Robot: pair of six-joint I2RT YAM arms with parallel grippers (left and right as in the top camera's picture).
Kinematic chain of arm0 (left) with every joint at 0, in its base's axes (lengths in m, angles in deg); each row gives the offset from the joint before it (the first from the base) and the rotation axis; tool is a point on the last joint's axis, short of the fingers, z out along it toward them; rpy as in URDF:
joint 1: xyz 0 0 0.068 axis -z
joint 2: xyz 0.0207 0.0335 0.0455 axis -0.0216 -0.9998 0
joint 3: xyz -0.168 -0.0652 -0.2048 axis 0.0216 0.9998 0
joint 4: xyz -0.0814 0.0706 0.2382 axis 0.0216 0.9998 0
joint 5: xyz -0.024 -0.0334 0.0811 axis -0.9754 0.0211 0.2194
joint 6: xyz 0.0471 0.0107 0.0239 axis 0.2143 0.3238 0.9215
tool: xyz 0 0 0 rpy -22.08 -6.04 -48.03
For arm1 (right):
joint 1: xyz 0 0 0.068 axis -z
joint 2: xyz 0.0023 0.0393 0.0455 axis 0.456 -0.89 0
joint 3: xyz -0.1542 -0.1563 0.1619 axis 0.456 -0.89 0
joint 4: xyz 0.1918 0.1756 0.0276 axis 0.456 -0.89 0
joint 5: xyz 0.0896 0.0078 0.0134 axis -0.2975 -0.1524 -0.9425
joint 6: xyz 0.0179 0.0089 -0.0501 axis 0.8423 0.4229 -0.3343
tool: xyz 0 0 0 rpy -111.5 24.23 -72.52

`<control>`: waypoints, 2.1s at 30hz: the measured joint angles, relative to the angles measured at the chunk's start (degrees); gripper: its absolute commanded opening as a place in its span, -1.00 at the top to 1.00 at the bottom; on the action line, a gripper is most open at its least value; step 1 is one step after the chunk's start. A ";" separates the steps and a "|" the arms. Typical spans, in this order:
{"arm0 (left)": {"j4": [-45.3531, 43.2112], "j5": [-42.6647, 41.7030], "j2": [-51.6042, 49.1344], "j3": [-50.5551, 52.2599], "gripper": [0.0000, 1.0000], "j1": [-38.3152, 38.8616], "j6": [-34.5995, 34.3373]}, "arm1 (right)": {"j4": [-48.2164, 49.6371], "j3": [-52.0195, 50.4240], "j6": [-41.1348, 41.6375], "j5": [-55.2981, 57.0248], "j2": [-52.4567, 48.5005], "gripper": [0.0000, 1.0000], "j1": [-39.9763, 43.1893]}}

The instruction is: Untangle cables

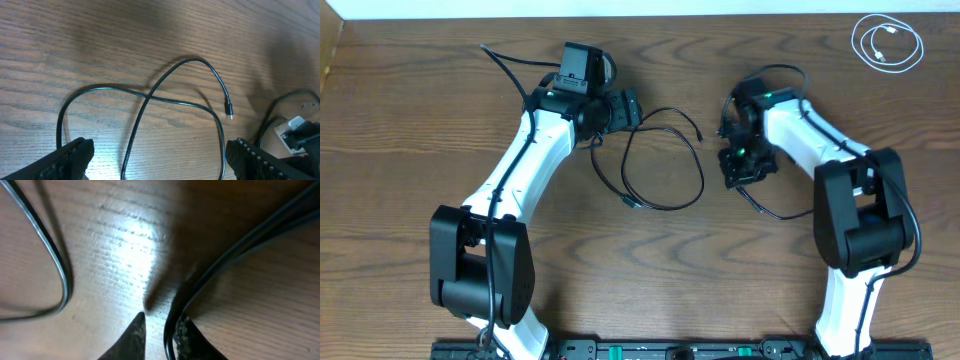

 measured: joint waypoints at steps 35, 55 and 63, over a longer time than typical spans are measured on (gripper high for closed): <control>-0.02 0.02 -0.02 0.00 -0.96 0.00 -0.20 | -7.74 30.60 6.10 5.42 15.63 0.98 17.18; -0.13 0.02 -0.02 0.00 -0.96 -0.02 -0.20 | -6.38 6.10 4.46 8.15 13.84 0.95 25.53; -0.11 0.00 -0.02 0.00 -0.96 -0.02 -0.20 | 12.98 -9.29 1.44 8.66 13.55 0.86 21.22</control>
